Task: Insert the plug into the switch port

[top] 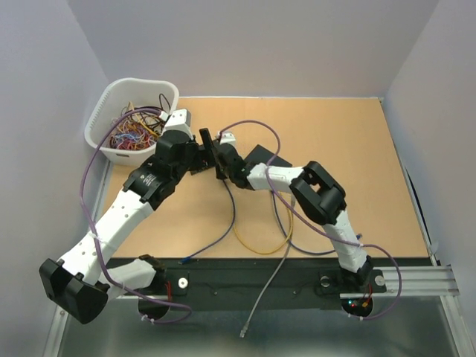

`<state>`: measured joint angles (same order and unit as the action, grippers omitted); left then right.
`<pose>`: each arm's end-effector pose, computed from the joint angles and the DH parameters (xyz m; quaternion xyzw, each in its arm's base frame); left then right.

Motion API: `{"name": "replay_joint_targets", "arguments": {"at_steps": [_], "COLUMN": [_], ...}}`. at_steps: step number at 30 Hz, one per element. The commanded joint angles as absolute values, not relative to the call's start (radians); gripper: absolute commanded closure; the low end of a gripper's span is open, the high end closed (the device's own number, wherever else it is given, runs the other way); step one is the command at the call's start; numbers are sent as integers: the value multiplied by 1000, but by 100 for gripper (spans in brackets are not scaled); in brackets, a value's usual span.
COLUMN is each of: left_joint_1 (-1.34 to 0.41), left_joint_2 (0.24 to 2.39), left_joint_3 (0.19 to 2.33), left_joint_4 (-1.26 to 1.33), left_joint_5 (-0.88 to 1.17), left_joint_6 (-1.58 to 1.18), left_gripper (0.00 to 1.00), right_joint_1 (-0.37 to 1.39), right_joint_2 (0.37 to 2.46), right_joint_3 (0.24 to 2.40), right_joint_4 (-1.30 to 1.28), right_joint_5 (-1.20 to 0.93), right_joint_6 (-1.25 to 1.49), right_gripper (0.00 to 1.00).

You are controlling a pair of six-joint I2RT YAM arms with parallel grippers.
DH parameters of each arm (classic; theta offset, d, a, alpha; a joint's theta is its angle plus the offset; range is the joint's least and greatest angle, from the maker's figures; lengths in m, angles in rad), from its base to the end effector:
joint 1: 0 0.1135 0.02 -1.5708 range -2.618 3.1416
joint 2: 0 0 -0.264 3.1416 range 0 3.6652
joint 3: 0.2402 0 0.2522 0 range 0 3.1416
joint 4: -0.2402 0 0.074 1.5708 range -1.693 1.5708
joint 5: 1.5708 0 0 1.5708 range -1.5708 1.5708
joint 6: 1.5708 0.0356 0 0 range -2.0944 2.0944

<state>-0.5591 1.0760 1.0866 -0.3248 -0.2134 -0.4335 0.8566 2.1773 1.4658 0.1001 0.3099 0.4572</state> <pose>0.2095 -0.1222 0.3748 -0.0120 0.8068 -0.2025 0.5549 0.3249 0.3583 0.1540 -0.1041 0.8732 0.1700 0.4447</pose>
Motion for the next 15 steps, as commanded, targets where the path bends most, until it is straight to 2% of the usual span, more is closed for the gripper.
{"name": "replay_joint_targets", "arguments": {"at_steps": [1,3,4,5,6,8,13,15], "left_joint_1": [-557,-557,-555,-555,-555,-554,-552,-551], "left_joint_2": [1049,1037,1029,1023,1013,1005,1015,1032], "left_joint_3": [1083,1075,1066,1059,1051,1040,1031,1020], "left_joint_4": [-367,-377,-379,-377,-371,-367,-344,-307], "left_joint_5": [-230,-233,-232,-232,-230,-230,-233,-224], "left_joint_6": [-403,-406,-407,-410,-413,-416,-417,-417], "left_gripper": [2,2,2,2,2,2,2,2], "right_joint_1": [807,767,724,703,686,661,661,661], "right_joint_2": [2365,2433,2478,2496,2509,2507,2347,2236], "right_joint_3": [1863,2051,2090,2135,2173,2233,2076,1936], "right_joint_4": [-55,-104,-109,-109,-112,-117,-100,-80], "right_joint_5": [474,453,434,410,349,315,279,285], "right_joint_6": [431,446,468,475,472,441,397,387], "right_gripper": [91,72,50,37,28,20,18,18]}}
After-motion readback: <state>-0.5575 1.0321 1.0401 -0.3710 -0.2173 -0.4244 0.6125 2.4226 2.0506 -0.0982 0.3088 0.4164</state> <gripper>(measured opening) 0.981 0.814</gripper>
